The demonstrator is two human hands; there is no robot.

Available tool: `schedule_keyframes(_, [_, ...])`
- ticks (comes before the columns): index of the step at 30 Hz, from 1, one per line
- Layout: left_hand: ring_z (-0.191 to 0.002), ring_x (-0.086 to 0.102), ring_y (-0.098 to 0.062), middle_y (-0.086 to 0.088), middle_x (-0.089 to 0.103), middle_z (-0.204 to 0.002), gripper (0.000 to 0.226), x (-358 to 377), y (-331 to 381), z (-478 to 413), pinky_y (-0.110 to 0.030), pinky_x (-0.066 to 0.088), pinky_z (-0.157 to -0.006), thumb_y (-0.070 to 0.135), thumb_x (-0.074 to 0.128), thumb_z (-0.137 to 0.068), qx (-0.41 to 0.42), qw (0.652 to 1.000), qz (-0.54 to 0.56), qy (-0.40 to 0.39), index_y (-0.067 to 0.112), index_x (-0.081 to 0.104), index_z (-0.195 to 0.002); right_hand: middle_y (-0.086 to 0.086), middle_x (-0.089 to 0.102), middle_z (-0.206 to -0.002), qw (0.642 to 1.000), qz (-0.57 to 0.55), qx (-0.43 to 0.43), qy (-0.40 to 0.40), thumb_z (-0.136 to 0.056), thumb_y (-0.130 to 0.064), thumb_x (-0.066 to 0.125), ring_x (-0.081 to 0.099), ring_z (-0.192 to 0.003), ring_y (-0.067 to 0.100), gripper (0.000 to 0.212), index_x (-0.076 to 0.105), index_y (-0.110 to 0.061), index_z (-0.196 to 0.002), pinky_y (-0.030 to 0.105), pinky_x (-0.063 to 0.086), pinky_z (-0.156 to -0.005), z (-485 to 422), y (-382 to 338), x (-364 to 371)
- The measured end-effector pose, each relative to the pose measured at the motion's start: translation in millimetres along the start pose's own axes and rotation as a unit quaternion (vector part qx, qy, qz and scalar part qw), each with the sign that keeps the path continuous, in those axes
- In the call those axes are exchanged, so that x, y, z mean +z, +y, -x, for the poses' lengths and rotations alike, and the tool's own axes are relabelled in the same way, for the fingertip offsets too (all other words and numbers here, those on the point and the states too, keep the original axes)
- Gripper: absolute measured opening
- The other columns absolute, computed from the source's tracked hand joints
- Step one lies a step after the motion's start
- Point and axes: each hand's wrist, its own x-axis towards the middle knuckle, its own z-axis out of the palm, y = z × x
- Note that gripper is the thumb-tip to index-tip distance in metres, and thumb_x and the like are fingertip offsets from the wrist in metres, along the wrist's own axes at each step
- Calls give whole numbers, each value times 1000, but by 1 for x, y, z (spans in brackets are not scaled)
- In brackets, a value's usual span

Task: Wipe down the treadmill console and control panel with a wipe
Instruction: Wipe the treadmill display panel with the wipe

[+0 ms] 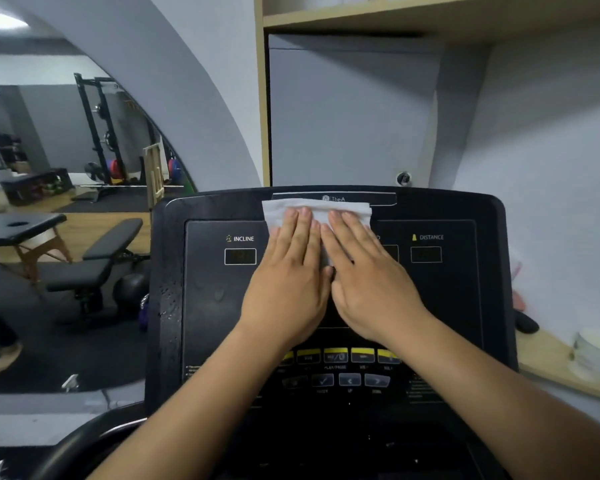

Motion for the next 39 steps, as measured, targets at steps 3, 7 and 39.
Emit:
schedule_keyframes(3, [-148, 14, -34, -22, 23, -156, 60, 2, 15, -16, -45, 15, -120, 33, 23, -100, 18, 1000, 2, 8, -2, 28, -148, 12, 14, -160, 1000, -3, 17, 9, -93, -28, 19, 5, -149, 21, 63, 20, -6, -152, 36, 7, -120, 2, 17, -6])
schedule_keyframes(7, [-149, 9, -32, -21, 18, -158, 60, 9, 44, -39, -43, 7, -121, 35, 20, -101, 49, 999, 19, 10, 0, 20, -149, 10, 11, -161, 999, 0, 51, 11, -93, -31, 15, 2, -149, 19, 64, 17, -7, -152, 37, 8, -121, 14, 50, -14])
schedule_keyframes(39, [-150, 7, -21, -13, 19, -160, 58, -21, -58, 4, -36, 13, -122, 34, 26, -102, -3, 1000, -7, 26, 4, 27, -151, 18, 24, -156, 998, -35, -23, 42, -94, -30, 25, 17, -147, 31, 61, 28, 0, -147, 50, 18, -118, -44, -40, 6])
